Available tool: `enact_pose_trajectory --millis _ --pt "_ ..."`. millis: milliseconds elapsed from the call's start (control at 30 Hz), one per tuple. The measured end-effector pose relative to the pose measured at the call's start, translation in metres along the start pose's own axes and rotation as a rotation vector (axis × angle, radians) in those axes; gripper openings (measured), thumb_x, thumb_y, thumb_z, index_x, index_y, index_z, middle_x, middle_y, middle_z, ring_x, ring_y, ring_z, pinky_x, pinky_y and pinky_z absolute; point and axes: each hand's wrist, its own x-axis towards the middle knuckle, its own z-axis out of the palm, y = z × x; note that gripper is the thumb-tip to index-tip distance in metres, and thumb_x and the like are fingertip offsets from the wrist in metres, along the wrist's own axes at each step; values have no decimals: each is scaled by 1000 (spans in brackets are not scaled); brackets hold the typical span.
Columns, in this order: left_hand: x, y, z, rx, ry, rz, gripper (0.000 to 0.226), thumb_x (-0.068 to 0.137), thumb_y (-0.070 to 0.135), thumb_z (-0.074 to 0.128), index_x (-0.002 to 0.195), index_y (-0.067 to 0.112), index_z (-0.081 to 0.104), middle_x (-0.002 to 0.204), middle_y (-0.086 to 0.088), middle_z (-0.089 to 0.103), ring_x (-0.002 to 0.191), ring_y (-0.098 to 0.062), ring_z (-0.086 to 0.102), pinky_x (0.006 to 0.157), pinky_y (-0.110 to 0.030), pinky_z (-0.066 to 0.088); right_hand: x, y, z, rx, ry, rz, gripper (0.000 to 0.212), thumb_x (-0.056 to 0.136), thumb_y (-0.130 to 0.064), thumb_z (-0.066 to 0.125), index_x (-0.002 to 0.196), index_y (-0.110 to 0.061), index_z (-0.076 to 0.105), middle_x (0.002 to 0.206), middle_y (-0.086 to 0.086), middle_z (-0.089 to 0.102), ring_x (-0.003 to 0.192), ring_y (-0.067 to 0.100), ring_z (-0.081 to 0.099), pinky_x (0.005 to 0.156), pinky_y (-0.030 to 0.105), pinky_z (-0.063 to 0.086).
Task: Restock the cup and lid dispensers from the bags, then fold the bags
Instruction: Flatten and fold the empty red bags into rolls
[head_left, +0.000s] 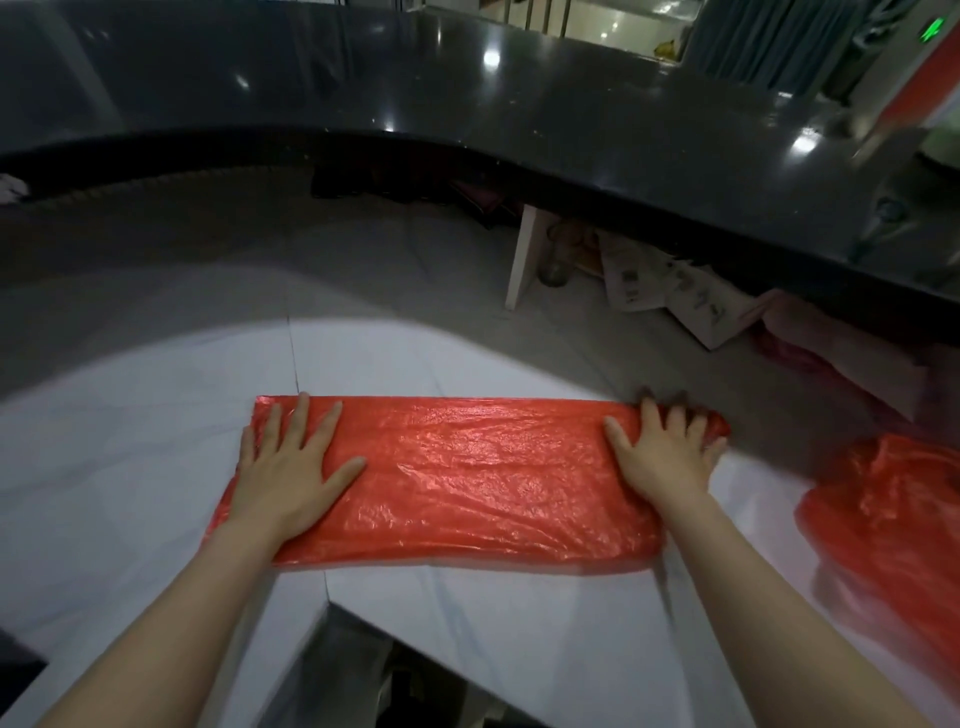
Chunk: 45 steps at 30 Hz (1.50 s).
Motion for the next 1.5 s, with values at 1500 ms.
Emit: enact_pose_trajectory --millis 1500 --pt "-193 27 -11 -599 414 -579 54 94 23 54 145 27 38 159 -9 12 141 -40 18 116 -44 13 -145 -60 24 92 -133 -906 56 97 -48 40 149 -32 25 161 4 14 147 30 7 117 45 13"
